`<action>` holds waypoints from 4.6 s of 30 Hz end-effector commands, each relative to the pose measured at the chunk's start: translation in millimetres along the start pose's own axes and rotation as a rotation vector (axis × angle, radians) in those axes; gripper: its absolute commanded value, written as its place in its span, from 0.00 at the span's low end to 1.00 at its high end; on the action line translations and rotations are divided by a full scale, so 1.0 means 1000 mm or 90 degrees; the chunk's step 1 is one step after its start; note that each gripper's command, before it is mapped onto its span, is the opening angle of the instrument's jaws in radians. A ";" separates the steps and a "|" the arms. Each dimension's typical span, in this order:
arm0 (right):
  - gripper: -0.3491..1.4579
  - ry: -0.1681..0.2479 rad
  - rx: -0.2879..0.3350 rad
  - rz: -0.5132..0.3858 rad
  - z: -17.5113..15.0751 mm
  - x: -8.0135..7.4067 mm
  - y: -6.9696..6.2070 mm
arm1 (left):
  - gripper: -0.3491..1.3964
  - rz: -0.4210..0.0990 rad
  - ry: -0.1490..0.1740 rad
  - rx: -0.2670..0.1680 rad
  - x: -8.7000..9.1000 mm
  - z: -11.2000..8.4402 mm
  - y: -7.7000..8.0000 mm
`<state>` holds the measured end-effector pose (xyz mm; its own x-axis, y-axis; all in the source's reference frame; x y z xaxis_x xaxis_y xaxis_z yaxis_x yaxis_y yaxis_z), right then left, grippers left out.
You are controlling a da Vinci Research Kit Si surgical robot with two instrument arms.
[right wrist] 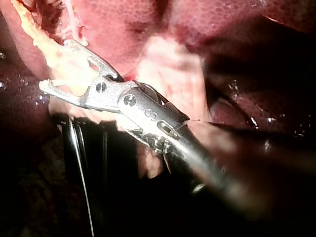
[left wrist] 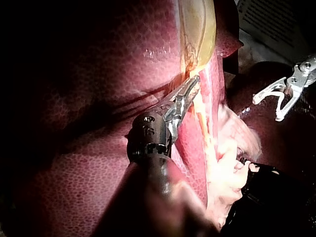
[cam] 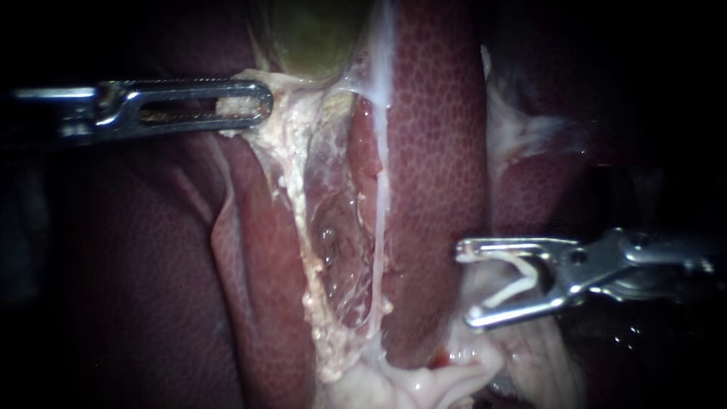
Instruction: Clipping first clip left tube
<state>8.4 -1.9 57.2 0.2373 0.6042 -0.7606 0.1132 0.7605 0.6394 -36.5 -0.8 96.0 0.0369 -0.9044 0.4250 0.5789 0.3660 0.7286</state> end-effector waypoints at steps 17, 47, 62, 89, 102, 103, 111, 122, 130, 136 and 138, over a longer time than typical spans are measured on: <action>0.52 -0.001 0.010 0.010 0.0097 -0.0039 0.0028 | 0.00 0.000 -0.001 -0.002 0.0002 0.0002 -0.0002; 0.52 0.001 0.008 0.015 0.0143 -0.0032 0.0046 | 0.00 0.000 -0.002 -0.004 0.0003 0.0002 -0.0006; 0.52 0.002 0.010 0.016 0.0149 -0.0033 0.0056 | 0.00 0.000 -0.002 -0.004 0.0003 0.0002 -0.0007; 0.52 0.010 0.114 0.073 0.0179 -0.0045 0.0043 | 0.00 0.000 -0.002 -0.005 0.0003 0.0003 -0.0007; 0.52 0.044 0.160 0.087 0.0185 -0.0038 0.0048 | 0.00 0.000 -0.002 -0.005 0.0003 0.0003 -0.0007; 0.52 0.046 0.160 0.087 0.0186 -0.0036 0.0049 | 0.00 0.000 -0.002 -0.005 0.0003 0.0003 -0.0007; 0.51 0.065 0.158 0.089 0.0192 -0.0030 0.0054 | 0.00 0.000 -0.003 -0.005 0.0004 0.0004 -0.0007; 0.50 0.067 0.157 0.089 0.0197 -0.0031 0.0060 | 0.00 0.000 -0.003 -0.005 0.0004 0.0004 -0.0007; 0.50 0.067 0.150 0.088 0.0199 -0.0037 0.0064 | 0.00 0.000 -0.003 -0.005 0.0005 0.0004 -0.0007; 0.21 0.064 0.163 0.097 0.0191 -0.0045 0.0063 | 0.00 0.000 -0.003 -0.005 0.0005 0.0004 -0.0007; 0.00 0.063 0.170 0.096 0.0186 -0.0045 0.0061 | 0.00 0.000 -0.003 -0.005 0.0005 0.0004 -0.0007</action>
<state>26.0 -4.3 66.7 0.1766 0.7357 -0.6539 0.3365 0.5791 0.7425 -37.2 -1.4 95.9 0.0333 -0.9035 0.4274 0.5856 0.3642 0.7242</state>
